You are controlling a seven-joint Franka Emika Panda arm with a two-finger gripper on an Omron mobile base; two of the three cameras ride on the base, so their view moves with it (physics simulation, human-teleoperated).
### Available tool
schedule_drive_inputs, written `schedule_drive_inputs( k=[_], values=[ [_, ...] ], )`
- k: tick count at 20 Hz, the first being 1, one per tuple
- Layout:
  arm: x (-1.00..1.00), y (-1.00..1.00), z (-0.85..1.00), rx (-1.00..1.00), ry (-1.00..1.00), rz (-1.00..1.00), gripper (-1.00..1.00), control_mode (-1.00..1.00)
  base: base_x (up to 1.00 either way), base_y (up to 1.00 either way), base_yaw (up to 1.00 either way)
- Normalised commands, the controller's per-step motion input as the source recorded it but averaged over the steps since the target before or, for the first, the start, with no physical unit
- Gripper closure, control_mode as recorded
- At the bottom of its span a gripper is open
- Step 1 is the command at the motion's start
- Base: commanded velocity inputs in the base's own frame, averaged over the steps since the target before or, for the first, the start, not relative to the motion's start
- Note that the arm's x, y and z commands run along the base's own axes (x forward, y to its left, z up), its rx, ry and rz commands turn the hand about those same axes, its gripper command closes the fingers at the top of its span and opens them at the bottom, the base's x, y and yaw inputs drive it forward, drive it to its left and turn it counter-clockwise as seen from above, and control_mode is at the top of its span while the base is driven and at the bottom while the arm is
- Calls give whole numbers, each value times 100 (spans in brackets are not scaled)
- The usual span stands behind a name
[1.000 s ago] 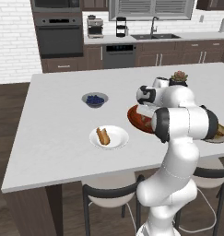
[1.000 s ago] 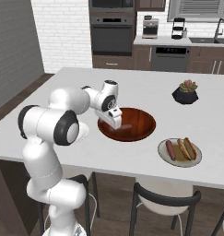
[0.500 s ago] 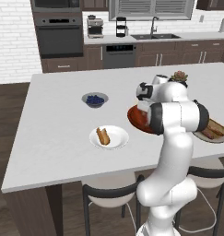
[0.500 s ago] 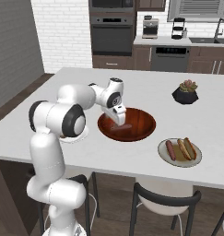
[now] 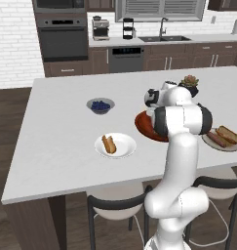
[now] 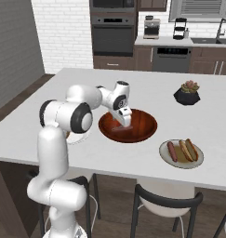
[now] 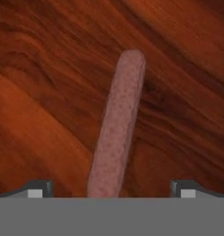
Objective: Place one bun and one sausage from the bowl on each plate.
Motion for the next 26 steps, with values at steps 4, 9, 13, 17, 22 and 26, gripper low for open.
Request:
schedule_drive_inputs(
  k=[4,9,13,17,22,26],
  values=[
    [28,-19,-37,0,0,-3,-100,-100,0,0,0],
    [4,-16,-33,0,0,-1,-100,-100,0,0,0],
    [0,-2,-28,0,0,-2,-100,-100,0,0,0],
    [0,0,-25,0,0,-2,-100,-100,0,0,0],
    [0,0,-13,0,0,-1,100,-100,0,0,0],
    [0,0,0,0,0,0,100,-100,0,0,0]
  ],
)
